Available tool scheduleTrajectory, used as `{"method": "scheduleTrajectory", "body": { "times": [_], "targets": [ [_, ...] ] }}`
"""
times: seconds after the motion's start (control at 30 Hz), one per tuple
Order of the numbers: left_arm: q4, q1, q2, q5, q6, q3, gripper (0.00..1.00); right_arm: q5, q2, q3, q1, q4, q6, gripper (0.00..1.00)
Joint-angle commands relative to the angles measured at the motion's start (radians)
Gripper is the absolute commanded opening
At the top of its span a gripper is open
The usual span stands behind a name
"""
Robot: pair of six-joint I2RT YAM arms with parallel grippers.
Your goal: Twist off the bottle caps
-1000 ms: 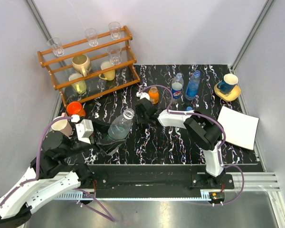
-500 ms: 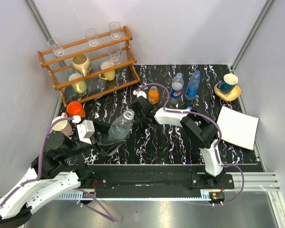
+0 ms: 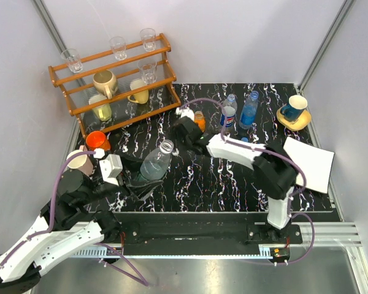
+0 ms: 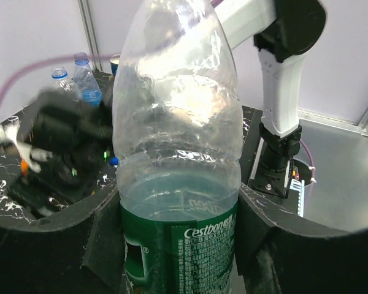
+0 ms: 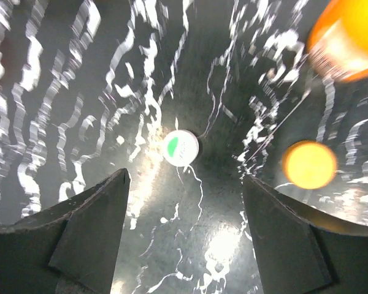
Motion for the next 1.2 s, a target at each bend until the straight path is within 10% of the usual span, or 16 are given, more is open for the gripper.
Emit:
{"method": "scheduleTrajectory", "body": {
  "times": [0.0,0.2,0.43,0.93,1.17],
  "targets": [
    [0.043,0.004,0.015,-0.035,-0.002,0.009,0.61,0.174,-0.26,0.146,0.007,-0.084,-0.031,0.82],
    [0.054,0.004,0.046,-0.009,-0.011,0.013,0.62,0.193,-0.578,0.066,0.007,0.013,-0.1,0.82],
    [0.1,0.004,0.124,0.004,-0.004,0.019,0.62,-0.228,-0.865,-0.071,0.007,0.139,-0.038,0.82],
    [0.187,0.004,0.247,0.025,-0.021,0.041,0.62,-0.573,-0.911,-0.145,0.007,0.116,0.09,0.81],
    [0.189,0.004,0.254,0.028,-0.017,0.044,0.62,-0.585,-0.905,-0.165,0.005,0.108,0.088,0.56]
  ]
}}
